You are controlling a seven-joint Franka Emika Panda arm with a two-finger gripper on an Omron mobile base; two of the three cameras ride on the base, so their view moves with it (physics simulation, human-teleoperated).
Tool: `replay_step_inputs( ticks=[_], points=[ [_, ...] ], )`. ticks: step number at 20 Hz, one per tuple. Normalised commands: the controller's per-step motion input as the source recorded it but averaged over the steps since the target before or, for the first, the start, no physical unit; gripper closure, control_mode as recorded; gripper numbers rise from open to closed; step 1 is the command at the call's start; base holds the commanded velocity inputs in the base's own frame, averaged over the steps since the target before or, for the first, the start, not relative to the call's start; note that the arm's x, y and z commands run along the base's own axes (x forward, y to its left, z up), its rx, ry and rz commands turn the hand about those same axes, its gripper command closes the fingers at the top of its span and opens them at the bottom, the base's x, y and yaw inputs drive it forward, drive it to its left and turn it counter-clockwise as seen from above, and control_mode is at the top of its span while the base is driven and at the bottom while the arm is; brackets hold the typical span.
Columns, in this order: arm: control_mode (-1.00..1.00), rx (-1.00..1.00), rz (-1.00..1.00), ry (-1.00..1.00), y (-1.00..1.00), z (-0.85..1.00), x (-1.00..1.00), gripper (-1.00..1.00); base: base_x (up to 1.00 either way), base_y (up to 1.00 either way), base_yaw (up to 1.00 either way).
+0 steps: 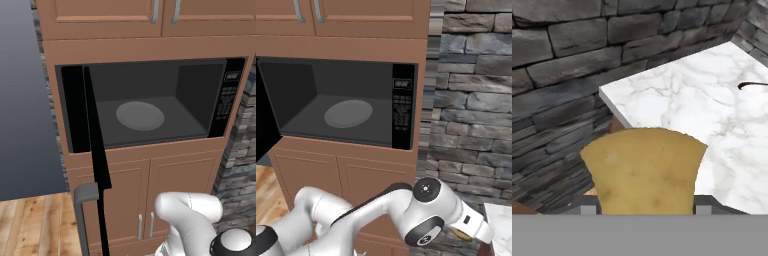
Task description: Place the sponge inside the microwave to prepare for sanitizing.
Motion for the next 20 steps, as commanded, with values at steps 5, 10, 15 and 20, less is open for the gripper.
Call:
replay_step_inputs(
  ticks=[5,10,15,20],
  points=[
    [-1.00,-0.07,0.14,0.00,0.24,0.12,0.00,1.00,0.00,0.00,0.00],
    [-1.00,-0.08,0.24,0.00,0.43,0.05,-0.01,1.00,0.00,0.00,0.00],
    [-1.00,-0.13,0.15,0.00,0.28,0.28,-0.07,1.00,0.00,0.00,0.00],
    [-1.00,-0.07,0.03,0.04,0.09,0.60,-0.14,1.00,0.00,0.00,0.00]
  ],
)
